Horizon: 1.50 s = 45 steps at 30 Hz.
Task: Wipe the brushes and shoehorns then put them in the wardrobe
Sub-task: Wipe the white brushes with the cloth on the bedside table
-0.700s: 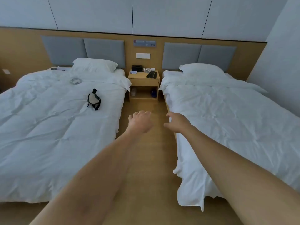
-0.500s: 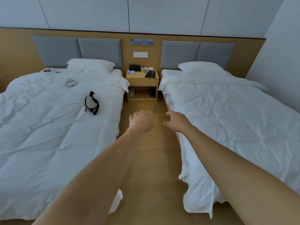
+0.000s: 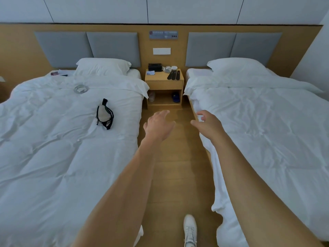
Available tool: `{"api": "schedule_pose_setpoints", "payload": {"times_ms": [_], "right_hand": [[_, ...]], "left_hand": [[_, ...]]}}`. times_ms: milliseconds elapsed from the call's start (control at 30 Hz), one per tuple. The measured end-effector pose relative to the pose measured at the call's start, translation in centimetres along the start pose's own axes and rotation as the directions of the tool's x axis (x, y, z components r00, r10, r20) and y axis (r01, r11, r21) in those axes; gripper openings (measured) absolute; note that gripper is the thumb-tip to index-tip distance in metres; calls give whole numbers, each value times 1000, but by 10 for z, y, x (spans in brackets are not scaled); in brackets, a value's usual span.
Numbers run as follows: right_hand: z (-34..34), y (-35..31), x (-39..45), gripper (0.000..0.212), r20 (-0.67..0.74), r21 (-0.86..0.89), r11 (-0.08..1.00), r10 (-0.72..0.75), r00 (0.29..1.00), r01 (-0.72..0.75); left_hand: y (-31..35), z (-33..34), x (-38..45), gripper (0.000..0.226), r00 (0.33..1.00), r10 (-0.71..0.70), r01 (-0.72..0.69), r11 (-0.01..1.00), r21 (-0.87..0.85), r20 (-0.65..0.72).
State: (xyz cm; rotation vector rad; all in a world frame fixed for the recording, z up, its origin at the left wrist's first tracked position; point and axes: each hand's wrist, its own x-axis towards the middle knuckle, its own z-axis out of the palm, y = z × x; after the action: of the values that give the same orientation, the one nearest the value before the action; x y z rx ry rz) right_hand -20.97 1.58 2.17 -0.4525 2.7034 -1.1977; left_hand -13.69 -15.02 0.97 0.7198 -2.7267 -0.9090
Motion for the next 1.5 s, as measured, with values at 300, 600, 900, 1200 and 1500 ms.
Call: {"api": "schedule_pose_setpoints", "payload": {"times_ms": [300,600,900,1200,1500], "right_hand": [[0,7,114,53,24,18,996,-89,996,88],[-22,13,253,52,72,-42,992,-118,990,121],[8,14,363,54,128,-68,993,-85,988,94],[64,-21,512,53,109,-57,997,-40,993,46],[110,-77,656,54,65,-49,999,25,998,-21]], "left_hand": [[26,17,106,59,998,-2,11,991,132,-69],[69,46,241,60,996,-7,23,984,176,-94],[55,75,363,60,995,3,13,987,158,-98],[18,73,527,61,999,37,-33,986,161,-17],[-14,42,687,63,999,44,-48,977,208,21]]}}
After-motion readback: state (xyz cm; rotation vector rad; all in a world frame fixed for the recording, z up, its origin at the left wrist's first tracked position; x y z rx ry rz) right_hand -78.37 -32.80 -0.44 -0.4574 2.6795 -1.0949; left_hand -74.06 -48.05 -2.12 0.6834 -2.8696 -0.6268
